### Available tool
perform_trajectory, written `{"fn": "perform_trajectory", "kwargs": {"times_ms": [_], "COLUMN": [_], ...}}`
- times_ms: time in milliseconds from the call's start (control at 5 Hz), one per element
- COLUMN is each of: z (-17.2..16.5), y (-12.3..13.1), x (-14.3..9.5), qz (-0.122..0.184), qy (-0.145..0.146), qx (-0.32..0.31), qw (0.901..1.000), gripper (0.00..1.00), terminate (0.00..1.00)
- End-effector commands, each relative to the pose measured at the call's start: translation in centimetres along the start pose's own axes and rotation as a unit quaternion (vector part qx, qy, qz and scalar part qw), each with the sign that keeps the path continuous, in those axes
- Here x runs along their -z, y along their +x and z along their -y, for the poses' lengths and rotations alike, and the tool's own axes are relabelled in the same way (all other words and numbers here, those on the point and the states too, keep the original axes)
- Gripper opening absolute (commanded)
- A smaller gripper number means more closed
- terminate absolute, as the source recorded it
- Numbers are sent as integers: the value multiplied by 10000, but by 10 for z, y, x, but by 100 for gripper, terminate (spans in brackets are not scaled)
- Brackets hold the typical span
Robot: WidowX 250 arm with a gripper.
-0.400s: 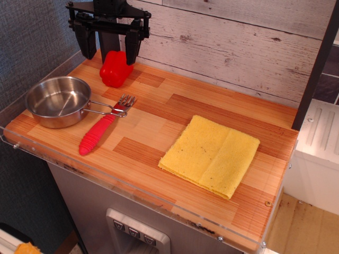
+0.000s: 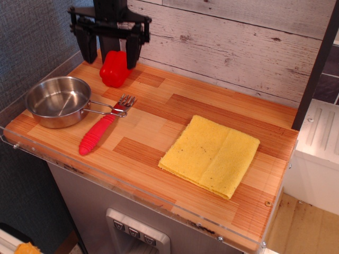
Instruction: Move towel to the upper right corner of counter.
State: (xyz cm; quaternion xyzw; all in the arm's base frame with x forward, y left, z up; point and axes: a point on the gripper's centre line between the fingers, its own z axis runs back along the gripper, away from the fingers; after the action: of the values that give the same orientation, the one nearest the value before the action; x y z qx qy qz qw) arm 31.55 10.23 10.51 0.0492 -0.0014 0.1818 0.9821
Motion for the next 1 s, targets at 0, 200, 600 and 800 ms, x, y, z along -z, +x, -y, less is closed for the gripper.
{"fn": "perform_trajectory", "kwargs": {"times_ms": [0, 200, 600, 800], "z": [39, 61, 97, 120], "y": [-30, -49, -63, -71], "x": [-9, -7, 27, 41], "qz": [456, 635, 426, 383], "qy": [-190, -374, -594, -592], "qx": [914, 1549, 1973, 2172], "qw": [9946, 9852, 9776, 9736], "gripper": [100, 100, 100, 100], "terminate": [0, 0, 0, 0]}}
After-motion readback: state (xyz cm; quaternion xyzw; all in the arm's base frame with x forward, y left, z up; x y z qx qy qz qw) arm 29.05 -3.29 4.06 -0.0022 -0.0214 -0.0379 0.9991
